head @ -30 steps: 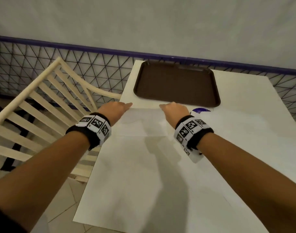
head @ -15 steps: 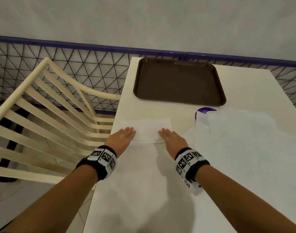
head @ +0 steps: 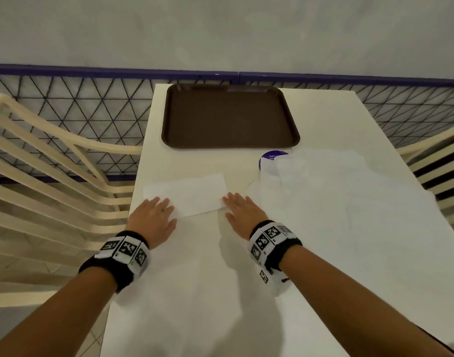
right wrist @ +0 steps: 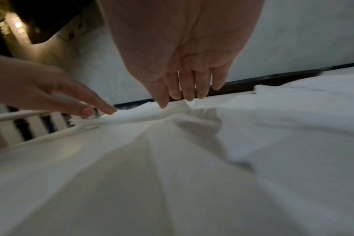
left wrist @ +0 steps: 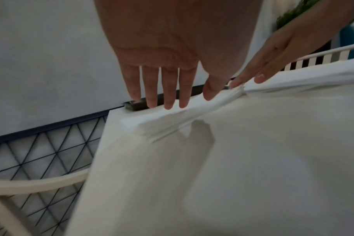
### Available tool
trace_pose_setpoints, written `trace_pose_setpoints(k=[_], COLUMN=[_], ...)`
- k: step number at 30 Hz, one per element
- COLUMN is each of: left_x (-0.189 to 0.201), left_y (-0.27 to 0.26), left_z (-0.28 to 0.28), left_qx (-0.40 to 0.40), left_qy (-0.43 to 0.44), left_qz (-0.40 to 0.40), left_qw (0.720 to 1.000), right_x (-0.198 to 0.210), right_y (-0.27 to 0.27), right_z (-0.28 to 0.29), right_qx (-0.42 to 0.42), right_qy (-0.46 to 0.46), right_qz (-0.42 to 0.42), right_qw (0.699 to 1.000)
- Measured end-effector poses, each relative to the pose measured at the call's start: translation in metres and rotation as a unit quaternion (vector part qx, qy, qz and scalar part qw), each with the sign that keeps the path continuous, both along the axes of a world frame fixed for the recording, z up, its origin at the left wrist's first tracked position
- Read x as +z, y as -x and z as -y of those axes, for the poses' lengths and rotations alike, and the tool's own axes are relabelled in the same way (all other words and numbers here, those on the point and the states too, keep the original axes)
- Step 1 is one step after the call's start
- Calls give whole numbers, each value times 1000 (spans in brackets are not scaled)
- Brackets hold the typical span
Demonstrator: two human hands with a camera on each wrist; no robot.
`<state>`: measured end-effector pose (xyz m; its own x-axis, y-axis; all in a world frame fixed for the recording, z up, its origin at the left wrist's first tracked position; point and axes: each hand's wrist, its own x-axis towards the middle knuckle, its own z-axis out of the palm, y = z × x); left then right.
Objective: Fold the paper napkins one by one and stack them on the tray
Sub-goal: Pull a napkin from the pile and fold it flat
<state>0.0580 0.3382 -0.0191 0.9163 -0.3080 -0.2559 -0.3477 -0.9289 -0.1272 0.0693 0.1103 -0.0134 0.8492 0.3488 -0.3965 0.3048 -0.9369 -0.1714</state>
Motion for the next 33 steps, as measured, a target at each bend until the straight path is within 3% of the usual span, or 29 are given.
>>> trace_pose_setpoints(k=[2,6,9,11,22,33], left_x=[6,12,14,18,3,-2], left_y=[-1,-2,2,8,3,-14], left_z=[13,70,121,150,212,230], left_qx=[4,-105,-187,-191,-224,-291], left_qy=[68,140,154,169,81,10], left_qz=[44,55,45,-7,-75,-46], left_qw=[997,983,969,967,968,955], right_x=[3,9,9,4,-3,-13], right_y=[10,55,96,115,124,118], right_z=[28,99,132,143,158,178], right_qx=[-65,-211,-250,-268,-289,-354], right_qy=[-19,-8,6,-10,-86,-233], right_qz=[3,23,-2,-28,1,-22], right_qw=[998,977,968,963,953,906])
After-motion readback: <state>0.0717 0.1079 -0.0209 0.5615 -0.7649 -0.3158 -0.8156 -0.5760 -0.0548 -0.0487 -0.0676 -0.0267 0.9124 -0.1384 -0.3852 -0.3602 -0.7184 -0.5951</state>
